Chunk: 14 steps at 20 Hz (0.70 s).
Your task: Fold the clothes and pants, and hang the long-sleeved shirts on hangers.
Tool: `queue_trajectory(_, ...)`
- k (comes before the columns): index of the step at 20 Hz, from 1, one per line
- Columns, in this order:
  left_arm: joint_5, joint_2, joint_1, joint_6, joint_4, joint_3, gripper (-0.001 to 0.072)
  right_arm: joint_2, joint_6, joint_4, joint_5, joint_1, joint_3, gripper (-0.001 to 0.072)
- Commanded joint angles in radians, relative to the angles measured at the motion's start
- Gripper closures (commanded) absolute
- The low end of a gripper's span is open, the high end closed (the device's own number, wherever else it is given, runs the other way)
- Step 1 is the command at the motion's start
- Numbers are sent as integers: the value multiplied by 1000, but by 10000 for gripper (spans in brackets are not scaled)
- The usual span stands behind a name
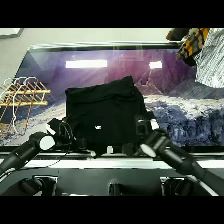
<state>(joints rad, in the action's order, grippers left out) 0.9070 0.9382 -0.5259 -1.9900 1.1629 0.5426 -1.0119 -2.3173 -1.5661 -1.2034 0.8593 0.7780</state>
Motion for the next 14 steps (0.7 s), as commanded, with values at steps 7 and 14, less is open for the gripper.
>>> queue_trajectory(7, 100, -161, -140, 0, 203, 5, 156, -224, -141, -194, 63, 99, 8, 657)
queue_trajectory(14, -9, -8, -527, -123, 539, 82, 169, -105, -186, -185, -12, 99, 50, 658)
